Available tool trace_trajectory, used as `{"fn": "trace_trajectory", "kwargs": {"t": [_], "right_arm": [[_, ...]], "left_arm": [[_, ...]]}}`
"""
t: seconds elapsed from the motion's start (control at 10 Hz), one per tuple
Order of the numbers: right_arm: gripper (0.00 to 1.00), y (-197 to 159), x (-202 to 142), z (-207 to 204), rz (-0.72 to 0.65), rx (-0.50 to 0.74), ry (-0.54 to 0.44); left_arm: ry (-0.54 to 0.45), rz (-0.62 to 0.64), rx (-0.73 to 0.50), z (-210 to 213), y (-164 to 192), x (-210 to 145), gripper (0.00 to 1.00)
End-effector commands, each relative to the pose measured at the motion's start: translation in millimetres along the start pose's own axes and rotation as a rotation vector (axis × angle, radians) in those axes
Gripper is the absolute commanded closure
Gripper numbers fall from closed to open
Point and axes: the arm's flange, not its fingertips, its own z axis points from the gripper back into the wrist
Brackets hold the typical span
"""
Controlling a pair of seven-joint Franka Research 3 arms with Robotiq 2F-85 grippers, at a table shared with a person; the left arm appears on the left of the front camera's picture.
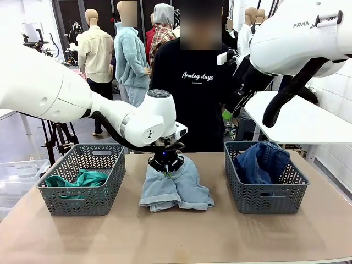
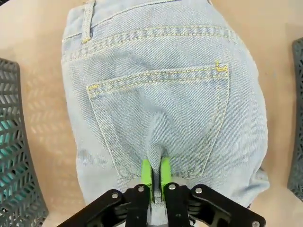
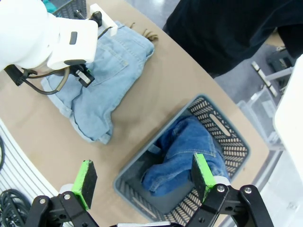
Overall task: Sort the tops and bottoms.
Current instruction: Lift clothes from the center of the table with your left hand.
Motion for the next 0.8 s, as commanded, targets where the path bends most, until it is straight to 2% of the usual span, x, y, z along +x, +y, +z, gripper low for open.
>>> {"fn": "trace_trajectory", "kwargs": {"t": [0.0, 0.3, 0.4, 0.6, 0.7], "right_arm": [[0.0, 1, 0, 0, -0.002, -0.005, 0.005], [0.0, 1, 0, 0, -0.002, -0.005, 0.005], [0.0, 1, 0, 0, -0.002, -0.005, 0.005], [0.0, 1, 0, 0, -0.002, -0.005, 0.005], [0.0, 1, 0, 0, -0.002, -0.005, 0.005]], "left_arm": [[0.028, 0.008, -0.008, 14, 1, -8, 1.0], [-0.081, -0.06, 0.005, 83, 16, -9, 1.0], [-0.07, -0.086, -0.005, 101, 24, -8, 1.0], [-0.204, -0.016, -0.034, 137, 41, -9, 1.0], [-0.271, 0.048, -0.141, 140, 43, -14, 1.0]]}}
